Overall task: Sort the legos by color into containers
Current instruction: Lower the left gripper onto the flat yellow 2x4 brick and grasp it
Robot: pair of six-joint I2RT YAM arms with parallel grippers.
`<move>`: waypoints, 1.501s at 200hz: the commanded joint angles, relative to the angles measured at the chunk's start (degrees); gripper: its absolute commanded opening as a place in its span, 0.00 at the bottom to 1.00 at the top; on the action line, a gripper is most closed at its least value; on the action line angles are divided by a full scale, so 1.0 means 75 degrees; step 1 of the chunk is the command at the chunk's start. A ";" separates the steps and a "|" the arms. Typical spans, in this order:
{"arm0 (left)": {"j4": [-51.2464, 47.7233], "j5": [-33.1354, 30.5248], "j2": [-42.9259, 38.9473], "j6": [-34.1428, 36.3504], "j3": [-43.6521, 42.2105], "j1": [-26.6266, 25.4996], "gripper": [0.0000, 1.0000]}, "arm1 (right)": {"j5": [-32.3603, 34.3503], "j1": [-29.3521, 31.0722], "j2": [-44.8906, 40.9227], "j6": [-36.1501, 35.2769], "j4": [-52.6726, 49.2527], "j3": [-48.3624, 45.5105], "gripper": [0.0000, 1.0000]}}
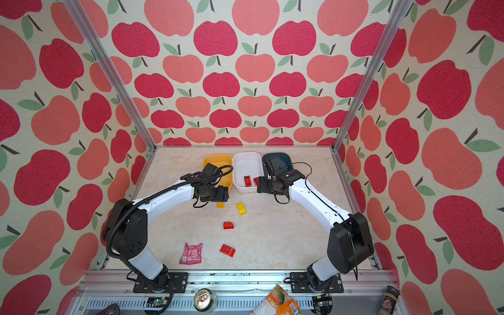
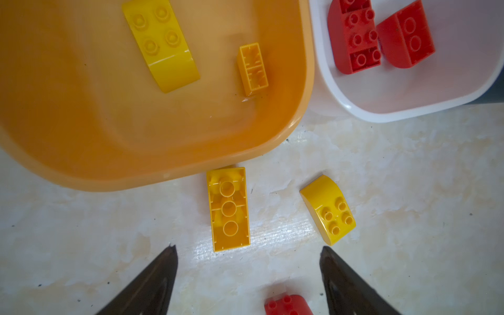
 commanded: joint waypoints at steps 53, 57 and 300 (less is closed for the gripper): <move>-0.0715 -0.0791 0.1100 0.0165 0.0695 -0.0329 0.75 | -0.0096 -0.0062 -0.0577 0.0295 0.0283 -0.0584 0.75; -0.0715 -0.0813 0.1149 0.0169 0.0716 -0.0338 0.74 | -0.0096 -0.0060 -0.0587 0.0296 0.0294 -0.0595 0.75; -0.0870 -0.1174 0.1410 0.0250 0.0784 -0.0510 0.25 | -0.0084 -0.0207 -0.0727 0.0326 0.0354 -0.0681 0.74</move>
